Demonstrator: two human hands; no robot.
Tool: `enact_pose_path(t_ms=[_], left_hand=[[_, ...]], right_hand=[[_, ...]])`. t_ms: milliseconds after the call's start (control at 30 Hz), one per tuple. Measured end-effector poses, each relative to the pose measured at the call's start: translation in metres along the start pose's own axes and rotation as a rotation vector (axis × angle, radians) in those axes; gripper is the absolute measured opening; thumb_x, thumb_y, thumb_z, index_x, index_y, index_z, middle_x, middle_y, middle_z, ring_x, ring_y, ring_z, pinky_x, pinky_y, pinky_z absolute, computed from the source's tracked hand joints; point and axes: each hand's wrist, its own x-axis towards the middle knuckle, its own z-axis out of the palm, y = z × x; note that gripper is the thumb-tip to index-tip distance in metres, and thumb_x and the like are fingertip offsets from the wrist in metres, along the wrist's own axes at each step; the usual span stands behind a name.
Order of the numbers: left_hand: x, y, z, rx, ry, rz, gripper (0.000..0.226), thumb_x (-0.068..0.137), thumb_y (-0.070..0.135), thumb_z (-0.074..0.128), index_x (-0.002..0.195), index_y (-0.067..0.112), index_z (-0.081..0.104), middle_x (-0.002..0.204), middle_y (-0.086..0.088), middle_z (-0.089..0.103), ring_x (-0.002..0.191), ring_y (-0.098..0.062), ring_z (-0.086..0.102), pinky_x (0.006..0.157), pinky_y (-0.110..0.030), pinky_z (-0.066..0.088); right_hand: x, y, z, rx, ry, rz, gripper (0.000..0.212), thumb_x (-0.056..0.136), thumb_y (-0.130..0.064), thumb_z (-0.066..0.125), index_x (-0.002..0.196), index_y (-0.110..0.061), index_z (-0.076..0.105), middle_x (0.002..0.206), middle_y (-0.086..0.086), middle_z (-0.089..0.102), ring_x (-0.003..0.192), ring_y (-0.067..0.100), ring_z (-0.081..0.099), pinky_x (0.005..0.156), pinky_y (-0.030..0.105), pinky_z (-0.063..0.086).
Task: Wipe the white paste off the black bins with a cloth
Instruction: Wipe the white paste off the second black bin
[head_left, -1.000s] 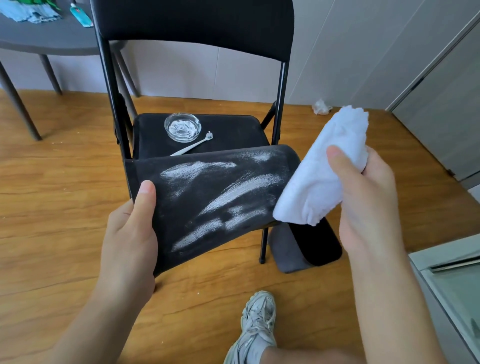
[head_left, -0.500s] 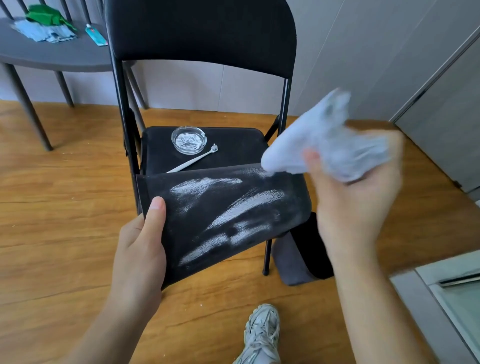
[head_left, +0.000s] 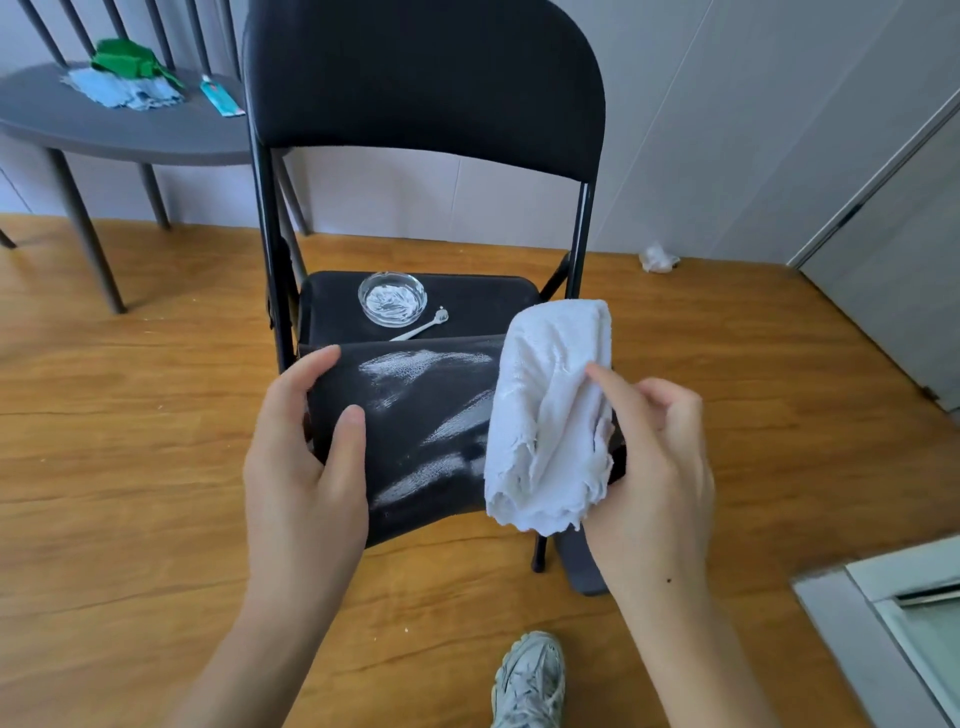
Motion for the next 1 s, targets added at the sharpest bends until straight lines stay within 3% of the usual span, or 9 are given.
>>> enact_pose_path(t_ms=[100, 167, 233, 400, 533, 600, 667, 867, 1000], left_hand=[[0.003, 0.003, 0.002, -0.017, -0.084, -0.046, 0.037, 0.099, 0.004, 0.045, 0.090, 0.031, 0.069, 0.076, -0.002, 0.065, 0.061, -0.004, 0.047, 0.055, -0.010, 0.037], [0.002, 0.005, 0.003, -0.040, -0.125, -0.100, 0.039, 0.097, 0.003, 0.044, 0.083, 0.028, 0.071, 0.080, -0.028, 0.058, 0.058, -0.011, 0.040, 0.048, -0.021, 0.029], [0.001, 0.007, 0.003, -0.080, -0.144, -0.138, 0.035, 0.095, 0.005, 0.049, 0.080, 0.026, 0.072, 0.077, -0.033, 0.056, 0.059, -0.013, 0.040, 0.049, -0.025, 0.029], [0.003, 0.008, -0.002, -0.156, -0.191, -0.166, 0.021, 0.087, 0.035, 0.054, 0.084, 0.026, 0.073, 0.075, -0.030, 0.058, 0.068, -0.021, 0.047, 0.063, -0.031, 0.036], [0.001, 0.009, -0.001, -0.148, -0.200, -0.148, 0.022, 0.085, 0.039, 0.056, 0.083, 0.027, 0.074, 0.077, -0.031, 0.058, 0.065, -0.021, 0.049, 0.061, -0.033, 0.038], [0.001, 0.007, 0.000, -0.135, -0.190, -0.127, 0.018, 0.090, 0.033, 0.061, 0.081, 0.026, 0.075, 0.078, -0.030, 0.059, 0.063, -0.023, 0.048, 0.058, -0.029, 0.039], [0.001, 0.004, -0.001, -0.121, -0.178, -0.116, 0.021, 0.093, 0.024, 0.060, 0.079, 0.025, 0.075, 0.082, -0.025, 0.061, 0.065, -0.029, 0.049, 0.055, -0.020, 0.038], [-0.002, 0.000, -0.001, -0.106, -0.174, -0.096, 0.025, 0.096, 0.018, 0.059, 0.078, 0.024, 0.075, 0.078, -0.016, 0.064, 0.078, -0.026, 0.054, 0.055, -0.013, 0.038], [-0.003, 0.000, 0.000, -0.116, -0.160, -0.090, 0.025, 0.096, 0.019, 0.059, 0.077, 0.025, 0.074, 0.076, -0.013, 0.063, 0.077, -0.026, 0.055, 0.055, -0.012, 0.038]], right_hand=[[-0.001, 0.005, 0.000, -0.006, -0.128, 0.025, 0.068, 0.066, -0.002, 0.071, 0.130, -0.015, 0.055, 0.104, 0.003, 0.056, 0.084, 0.018, 0.057, 0.055, 0.022, 0.039], [-0.002, 0.004, 0.002, 0.091, -0.123, 0.011, 0.063, 0.071, -0.002, 0.069, 0.131, -0.010, 0.053, 0.109, 0.003, 0.059, 0.094, 0.020, 0.060, 0.064, 0.027, 0.048], [-0.002, -0.002, 0.005, 0.186, -0.128, -0.010, 0.064, 0.073, 0.002, 0.060, 0.135, -0.009, 0.049, 0.120, 0.001, 0.055, 0.108, 0.019, 0.057, 0.078, 0.026, 0.049], [-0.001, -0.029, 0.004, 0.629, -0.268, 0.023, 0.069, 0.071, 0.010, 0.040, 0.135, -0.015, 0.050, 0.133, -0.016, 0.045, 0.130, 0.006, 0.041, 0.101, 0.026, 0.043], [0.010, -0.042, -0.002, 0.999, -0.146, 0.385, 0.021, 0.087, -0.015, 0.056, 0.099, -0.017, 0.073, 0.108, -0.013, 0.067, 0.108, 0.003, 0.059, 0.081, 0.015, 0.046], [0.016, -0.039, 0.004, 0.967, -0.053, 0.497, 0.009, 0.089, -0.017, 0.063, 0.088, -0.015, 0.072, 0.087, -0.011, 0.069, 0.087, 0.001, 0.063, 0.071, 0.017, 0.047], [0.020, -0.033, 0.009, 0.891, 0.007, 0.538, 0.005, 0.089, -0.014, 0.063, 0.091, -0.017, 0.066, 0.084, -0.009, 0.067, 0.082, 0.003, 0.062, 0.069, 0.018, 0.047], [0.034, -0.020, 0.007, 0.704, -0.122, 0.573, 0.037, 0.086, -0.027, 0.065, 0.121, -0.033, 0.053, 0.103, -0.016, 0.063, 0.095, -0.003, 0.059, 0.076, 0.017, 0.045], [0.035, -0.013, 0.011, 0.833, -0.091, 0.775, 0.061, 0.078, -0.019, 0.075, 0.133, -0.023, 0.050, 0.107, -0.012, 0.064, 0.095, 0.001, 0.062, 0.075, 0.020, 0.049]])
